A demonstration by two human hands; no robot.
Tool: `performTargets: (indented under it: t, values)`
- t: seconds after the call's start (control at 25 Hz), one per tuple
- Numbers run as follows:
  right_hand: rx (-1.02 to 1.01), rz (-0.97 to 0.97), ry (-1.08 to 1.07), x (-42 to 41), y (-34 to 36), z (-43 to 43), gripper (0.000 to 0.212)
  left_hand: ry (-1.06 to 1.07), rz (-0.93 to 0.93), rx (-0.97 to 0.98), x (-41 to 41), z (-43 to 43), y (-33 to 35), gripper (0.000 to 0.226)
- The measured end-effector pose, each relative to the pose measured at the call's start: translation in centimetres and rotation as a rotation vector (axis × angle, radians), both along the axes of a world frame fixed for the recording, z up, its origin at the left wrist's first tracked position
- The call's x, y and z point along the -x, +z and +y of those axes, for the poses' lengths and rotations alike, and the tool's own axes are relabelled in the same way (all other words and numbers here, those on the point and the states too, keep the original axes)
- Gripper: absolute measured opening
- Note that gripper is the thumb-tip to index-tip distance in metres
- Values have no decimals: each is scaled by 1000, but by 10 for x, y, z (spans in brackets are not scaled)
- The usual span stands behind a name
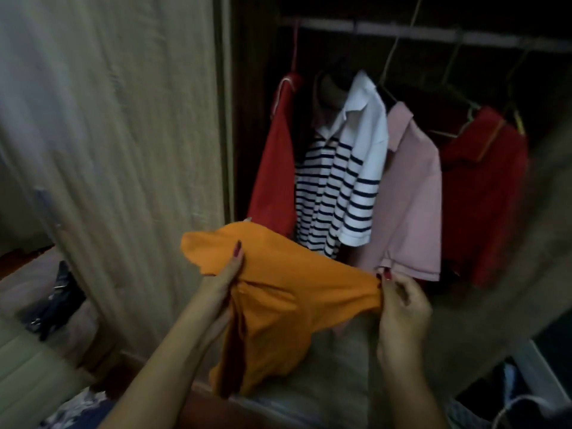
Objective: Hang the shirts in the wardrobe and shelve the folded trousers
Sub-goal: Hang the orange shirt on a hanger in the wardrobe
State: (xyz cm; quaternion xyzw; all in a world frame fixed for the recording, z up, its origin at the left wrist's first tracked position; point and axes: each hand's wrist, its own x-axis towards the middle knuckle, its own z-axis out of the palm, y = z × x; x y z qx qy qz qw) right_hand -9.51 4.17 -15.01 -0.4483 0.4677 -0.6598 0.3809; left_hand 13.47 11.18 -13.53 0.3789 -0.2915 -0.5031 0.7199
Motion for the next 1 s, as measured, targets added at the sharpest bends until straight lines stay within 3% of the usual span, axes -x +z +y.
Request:
performTargets:
  t: [0.08,0.24,0.32,0.4,0.48,0.68,0.84,0.92,1.0]
  values:
    - [-4,40,-43,25,2,-11,12,-54,-47,32,15,-9,8,34]
    - [77,595,81,30,2,-10,21,-109,-278,32,40,-31,18,24]
    - [47,554,334,21,10,-5,24,-152,-319,43,52,-39,29,22]
    - [-73,333,623,15,20,-1,29,-155,-346,53,57,-47,39,25]
    - [-102,293,747,9,24,0,30,-211,-278,87,54,-56,46,20]
    - [-41,423,827,-17,23,-3,24,-437,4,238,51,-70,56,50]
    - [110,531,658,-18,27,-6,7,-494,44,184,42,-72,61,51]
    - [127,432,535,-13,32,-8,16,-407,-180,111,24,-74,59,43]
    - [100,337,478,-11,38,-9,17,-320,-713,135,3,-79,51,30]
